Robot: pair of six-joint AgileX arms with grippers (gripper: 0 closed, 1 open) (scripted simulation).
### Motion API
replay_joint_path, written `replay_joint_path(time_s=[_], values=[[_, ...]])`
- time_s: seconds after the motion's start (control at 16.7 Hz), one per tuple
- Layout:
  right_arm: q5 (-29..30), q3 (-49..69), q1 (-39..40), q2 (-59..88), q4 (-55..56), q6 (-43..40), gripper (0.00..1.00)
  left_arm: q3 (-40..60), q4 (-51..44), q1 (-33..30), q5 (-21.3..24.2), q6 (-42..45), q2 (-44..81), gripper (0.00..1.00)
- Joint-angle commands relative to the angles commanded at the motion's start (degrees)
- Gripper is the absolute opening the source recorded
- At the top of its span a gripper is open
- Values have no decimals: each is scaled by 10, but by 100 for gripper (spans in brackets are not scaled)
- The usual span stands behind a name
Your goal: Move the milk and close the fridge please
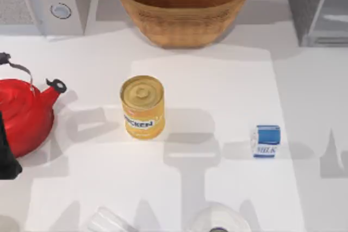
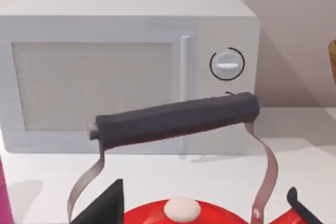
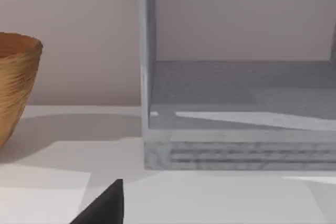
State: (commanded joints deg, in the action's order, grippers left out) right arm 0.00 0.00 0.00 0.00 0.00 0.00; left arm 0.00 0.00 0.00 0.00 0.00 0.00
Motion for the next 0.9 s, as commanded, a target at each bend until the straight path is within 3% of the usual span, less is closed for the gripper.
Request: replay_joint_path(time_s=[0.18, 0.36, 0.9], values=[[8, 1, 8, 8, 8, 0, 100, 0, 0, 0, 0, 0, 0, 100], [64, 3, 64, 60, 59, 2, 100, 0, 0, 0, 0, 0, 0, 100], [402, 10, 401, 332, 315, 8, 100, 0, 0, 0, 0, 0, 0, 100]])
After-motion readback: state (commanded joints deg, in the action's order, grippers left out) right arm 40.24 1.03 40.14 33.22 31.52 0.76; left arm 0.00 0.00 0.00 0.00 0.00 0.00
